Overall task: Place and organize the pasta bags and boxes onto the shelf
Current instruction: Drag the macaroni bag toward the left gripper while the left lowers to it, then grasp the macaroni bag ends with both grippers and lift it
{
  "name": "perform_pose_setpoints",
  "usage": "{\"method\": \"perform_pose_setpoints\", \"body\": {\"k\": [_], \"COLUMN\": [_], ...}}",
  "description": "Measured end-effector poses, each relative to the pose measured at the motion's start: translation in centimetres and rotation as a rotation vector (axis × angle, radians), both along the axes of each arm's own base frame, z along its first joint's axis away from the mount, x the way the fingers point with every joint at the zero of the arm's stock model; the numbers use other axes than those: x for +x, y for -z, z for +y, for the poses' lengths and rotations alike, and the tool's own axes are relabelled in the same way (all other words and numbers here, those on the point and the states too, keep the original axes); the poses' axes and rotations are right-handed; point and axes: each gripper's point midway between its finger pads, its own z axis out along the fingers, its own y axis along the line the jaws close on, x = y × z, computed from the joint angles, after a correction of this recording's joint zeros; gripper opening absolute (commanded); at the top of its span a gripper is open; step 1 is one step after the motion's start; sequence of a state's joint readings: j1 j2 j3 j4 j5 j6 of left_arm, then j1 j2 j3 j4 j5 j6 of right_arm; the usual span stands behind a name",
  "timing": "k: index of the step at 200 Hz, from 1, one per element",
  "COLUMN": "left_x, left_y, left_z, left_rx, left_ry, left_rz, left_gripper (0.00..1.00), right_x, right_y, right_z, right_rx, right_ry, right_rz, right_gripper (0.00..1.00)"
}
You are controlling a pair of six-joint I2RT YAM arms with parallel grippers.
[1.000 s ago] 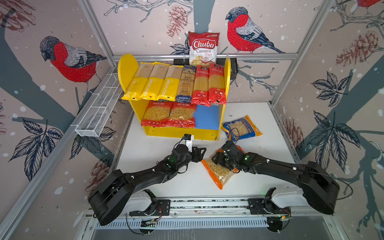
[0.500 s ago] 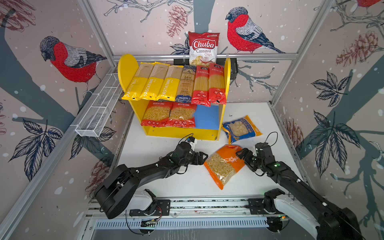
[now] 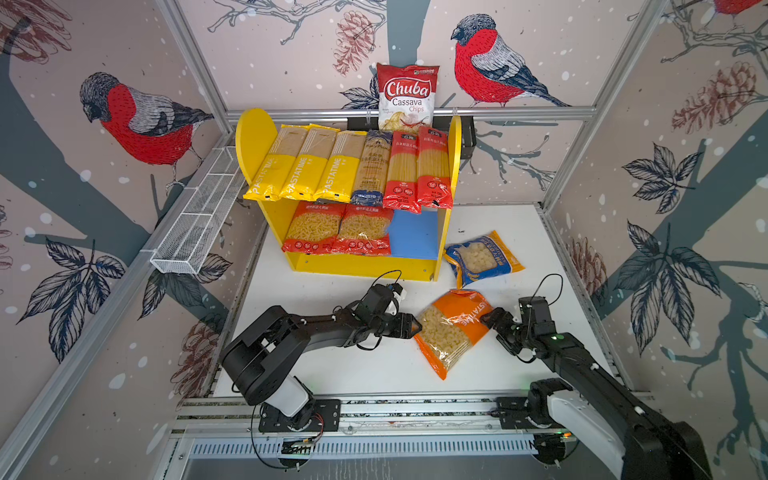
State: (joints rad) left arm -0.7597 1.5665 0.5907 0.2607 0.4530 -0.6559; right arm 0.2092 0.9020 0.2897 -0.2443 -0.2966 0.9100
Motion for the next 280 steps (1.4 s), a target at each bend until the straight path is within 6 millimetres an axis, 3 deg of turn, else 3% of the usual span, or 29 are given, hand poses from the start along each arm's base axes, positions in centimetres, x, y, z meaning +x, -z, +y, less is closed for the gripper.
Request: {"method": "perform_pose_setpoints", "body": {"k": [22,49,70,123,183,223,280], "left_x": [-0.4,-0.4,-0.6,-1.5,-3.0,-3.8,-3.6], "left_y": [0.1,0.1,0.1,-0.9,-3.7,-5.8,-10.3], "left_z": [-0.5,-0.6,-0.4,0.3,2.0,3.3,5.5], "left_rx": [-0.015,-0.019,-0.019,-0.042,-0.087,-0.132,-0.238], "left_ry": [0.010,0.009,0.009,0.014,-0.011,-0.047,-0.135], "left_rz": [0.020,0.020,0.022,0.005,-0.037,-0.102,-0.286], "left_gripper": [0.56,0.34,0.23,0.00,0.00,0.00,0.00], "right_x": [0.9,1.1,1.3,0.8,1.1,2.1,3.9], "right_y": [0.1,0.2,-0.2,-2.0,-6.0,-9.7,-18.2], "right_z": [0.7,1.6,2.3,5.1,8.7,11.9,16.8], "right_rx": [0.017,0.019,0.009,-0.005,0.019,0.017,0.025], "right_ry": [-0.036,-0.072,-0.099,-0.197,-0.284,-0.352,-0.461], "right_rz": [-0.028,-0.048,-0.078,-0.148,-0.220,-0.283,-0.482], "right_gripper": [0.66,0.45,0.31,0.13,0.06,0.03,0.00]}}
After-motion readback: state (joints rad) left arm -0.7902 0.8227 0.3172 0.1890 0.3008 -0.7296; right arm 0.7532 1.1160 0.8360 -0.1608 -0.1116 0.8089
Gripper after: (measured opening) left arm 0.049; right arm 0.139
